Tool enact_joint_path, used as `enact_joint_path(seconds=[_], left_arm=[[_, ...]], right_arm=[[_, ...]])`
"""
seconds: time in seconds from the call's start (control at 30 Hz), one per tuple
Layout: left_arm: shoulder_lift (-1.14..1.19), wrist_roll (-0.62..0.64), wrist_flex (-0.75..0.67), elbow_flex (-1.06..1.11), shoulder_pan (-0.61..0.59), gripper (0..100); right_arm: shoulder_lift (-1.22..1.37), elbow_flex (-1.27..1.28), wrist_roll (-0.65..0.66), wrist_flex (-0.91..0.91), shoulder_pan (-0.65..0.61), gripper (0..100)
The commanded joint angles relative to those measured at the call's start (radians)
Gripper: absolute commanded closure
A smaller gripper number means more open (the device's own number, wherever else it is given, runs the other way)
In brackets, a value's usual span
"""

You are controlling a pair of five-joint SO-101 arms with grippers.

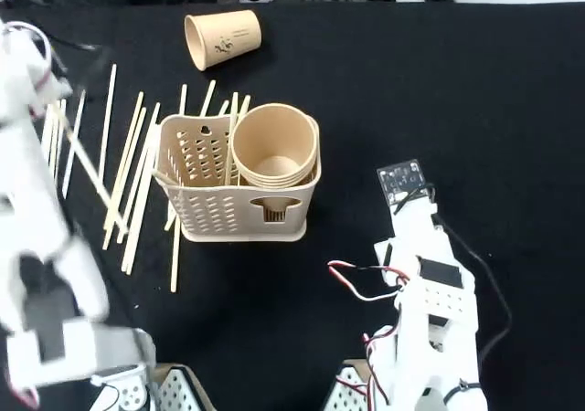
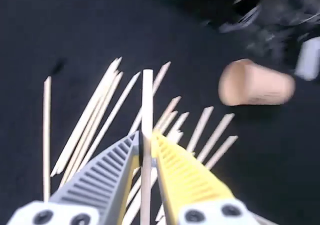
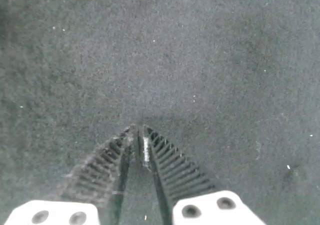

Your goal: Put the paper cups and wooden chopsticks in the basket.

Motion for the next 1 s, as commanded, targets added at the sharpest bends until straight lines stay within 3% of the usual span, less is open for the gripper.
enact_joint_path(seconds=[0.0, 0.3, 0.47, 0.57, 0.7, 0.8, 0.97], left_arm=[[-0.413, -0.008, -0.207, 0.251, 0.111, 97], [-0.936, -0.012, -0.861, 0.926, 0.312, 97], [-1.105, -0.015, -1.215, 1.340, 0.369, 97], [-1.155, -0.015, -1.358, 1.527, 0.381, 97], [-1.178, -0.015, -1.366, 1.644, 0.381, 97], [-1.178, -0.048, -1.292, 1.647, 0.381, 95], [-1.180, -0.069, -1.016, 1.526, 0.383, 78]], right_arm=[[-0.018, -0.002, 0.011, -0.017, -0.011, 98.6], [-0.018, -0.002, 0.011, -0.017, -0.011, 98.6], [-0.018, -0.002, 0.011, -0.017, -0.011, 98.6], [-0.018, -0.002, 0.011, -0.017, -0.011, 98.6], [-0.018, -0.002, 0.011, -0.017, -0.011, 98.6], [-0.018, -0.002, 0.011, -0.017, -0.011, 98.6], [-0.018, -0.002, 0.011, -0.017, -0.011, 98.6]])
